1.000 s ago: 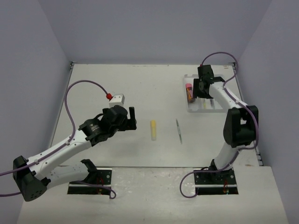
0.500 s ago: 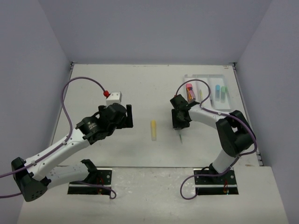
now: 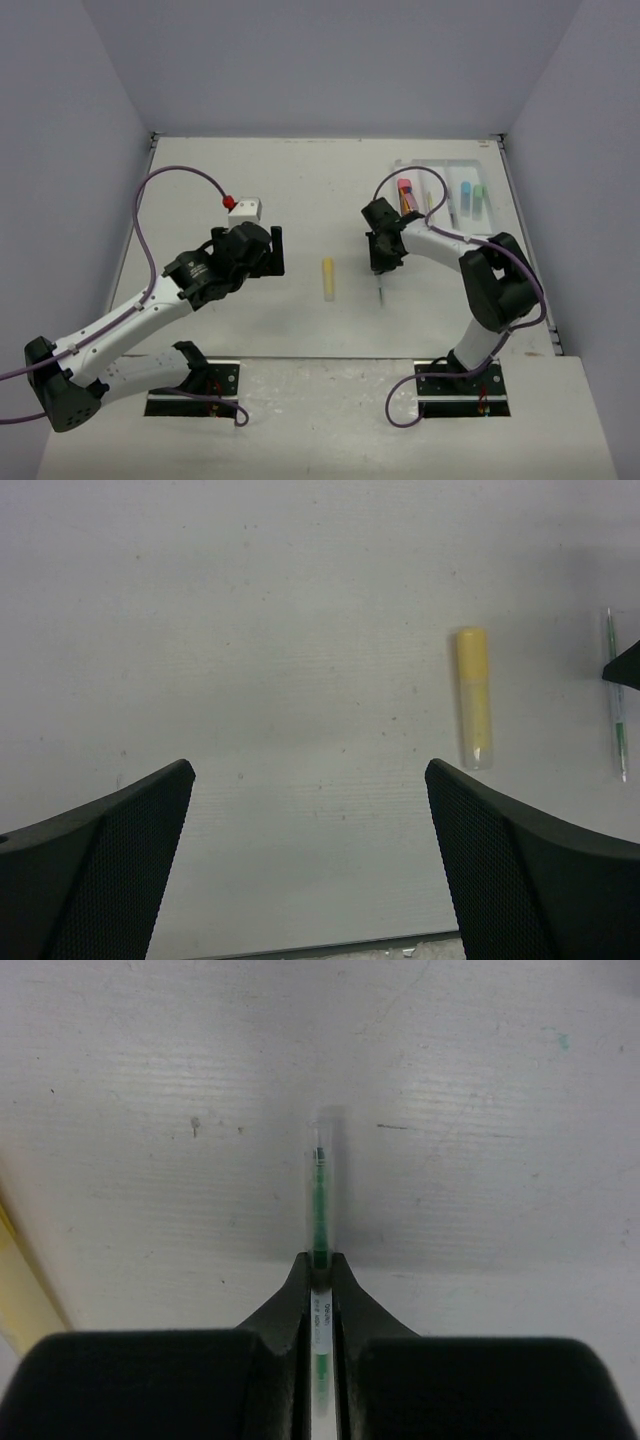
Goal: Sort the stationery into containers
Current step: Pick up the pen from the center of the board, then place the pen in the storage box.
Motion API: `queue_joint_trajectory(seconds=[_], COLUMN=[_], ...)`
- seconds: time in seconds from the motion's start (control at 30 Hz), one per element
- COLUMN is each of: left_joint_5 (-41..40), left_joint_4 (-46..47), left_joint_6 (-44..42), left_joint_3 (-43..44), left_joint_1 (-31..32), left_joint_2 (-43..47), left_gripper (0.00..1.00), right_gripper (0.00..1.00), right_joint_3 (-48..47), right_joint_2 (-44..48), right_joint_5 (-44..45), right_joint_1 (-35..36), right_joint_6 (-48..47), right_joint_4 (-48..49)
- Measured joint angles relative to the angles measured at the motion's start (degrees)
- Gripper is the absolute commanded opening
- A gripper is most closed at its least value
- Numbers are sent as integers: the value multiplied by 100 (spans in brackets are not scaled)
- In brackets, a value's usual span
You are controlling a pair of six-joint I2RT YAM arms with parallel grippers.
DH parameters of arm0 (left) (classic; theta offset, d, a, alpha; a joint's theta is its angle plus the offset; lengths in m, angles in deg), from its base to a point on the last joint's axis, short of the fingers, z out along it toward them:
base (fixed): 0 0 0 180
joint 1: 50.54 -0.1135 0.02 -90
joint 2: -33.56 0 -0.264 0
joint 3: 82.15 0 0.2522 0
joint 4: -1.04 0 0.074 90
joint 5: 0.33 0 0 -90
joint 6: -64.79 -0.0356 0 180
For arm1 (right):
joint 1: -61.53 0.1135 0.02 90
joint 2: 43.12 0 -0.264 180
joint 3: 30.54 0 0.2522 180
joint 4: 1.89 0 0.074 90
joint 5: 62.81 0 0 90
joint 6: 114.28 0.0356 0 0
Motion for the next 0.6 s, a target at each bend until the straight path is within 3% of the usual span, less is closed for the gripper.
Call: queue_joint_trajectory(seconds=[0.1,0.27,0.5,0.6], left_joint_5=[8,105,337,346], left_joint_4=[15,87,166,169], left_joint_6=[-1,-24,-147,-227], left_joint_3=[-53,-245,-441,-442], left_joint_1=[0,0,2,2], left_joint_2=[8,85,281,307], left_gripper=[100,100,100,100], right_gripper=[0,0,1,14], right_joint_3=[-91,-1076,-3507,-4033], right_joint_2=[393,704,-995,-1728], right_joint_5=[54,450,1061,1252], right_joint_1=[-211,-1404,-2491,-2589], right_joint_6=[-234,-937,-1670,-1881], right_joint_4=[-252,-430,-441,-536])
